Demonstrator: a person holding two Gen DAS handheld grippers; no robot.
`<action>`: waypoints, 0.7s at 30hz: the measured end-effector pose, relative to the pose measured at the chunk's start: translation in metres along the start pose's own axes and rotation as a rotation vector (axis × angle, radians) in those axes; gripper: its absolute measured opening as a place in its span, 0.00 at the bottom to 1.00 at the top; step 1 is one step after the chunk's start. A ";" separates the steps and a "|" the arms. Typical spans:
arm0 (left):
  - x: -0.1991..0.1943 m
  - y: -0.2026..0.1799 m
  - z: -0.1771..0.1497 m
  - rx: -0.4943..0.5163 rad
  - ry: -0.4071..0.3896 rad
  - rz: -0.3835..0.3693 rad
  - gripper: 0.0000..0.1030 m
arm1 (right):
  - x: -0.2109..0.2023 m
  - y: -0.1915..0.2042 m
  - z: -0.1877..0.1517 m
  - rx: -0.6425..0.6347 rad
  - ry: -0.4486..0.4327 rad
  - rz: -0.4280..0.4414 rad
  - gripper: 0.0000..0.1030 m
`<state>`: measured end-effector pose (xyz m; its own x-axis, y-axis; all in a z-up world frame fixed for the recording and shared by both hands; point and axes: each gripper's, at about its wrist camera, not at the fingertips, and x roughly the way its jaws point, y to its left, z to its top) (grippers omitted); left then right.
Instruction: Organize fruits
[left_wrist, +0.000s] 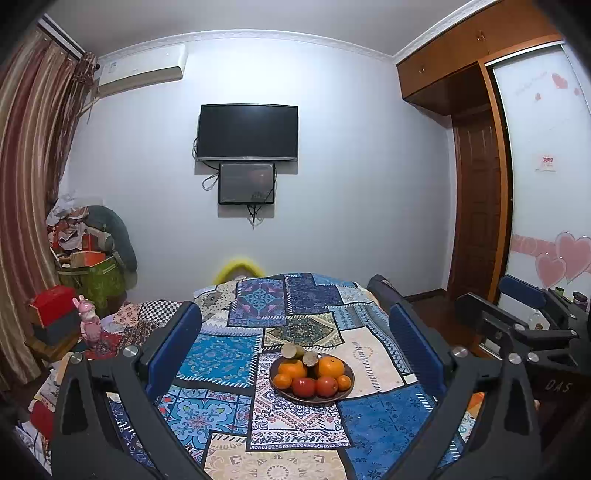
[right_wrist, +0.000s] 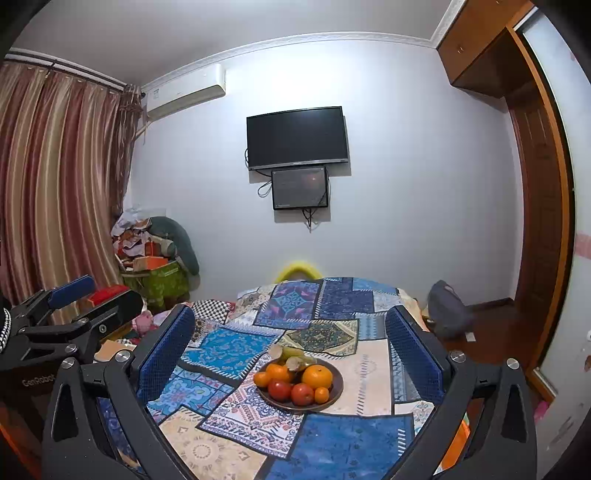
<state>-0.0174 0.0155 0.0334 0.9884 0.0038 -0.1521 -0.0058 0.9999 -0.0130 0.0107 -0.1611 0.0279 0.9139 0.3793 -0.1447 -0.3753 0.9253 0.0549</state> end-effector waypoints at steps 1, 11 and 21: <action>0.000 0.000 0.000 0.002 0.001 -0.001 1.00 | 0.000 0.000 0.000 -0.001 0.001 0.000 1.00; 0.003 0.002 -0.002 0.000 0.008 -0.001 1.00 | 0.000 0.000 0.002 -0.001 -0.001 -0.003 1.00; 0.008 0.004 -0.002 0.002 0.016 -0.008 1.00 | 0.000 -0.004 0.004 0.010 -0.003 -0.006 1.00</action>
<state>-0.0096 0.0191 0.0298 0.9858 -0.0047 -0.1678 0.0026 0.9999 -0.0125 0.0128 -0.1644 0.0313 0.9164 0.3741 -0.1421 -0.3687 0.9274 0.0641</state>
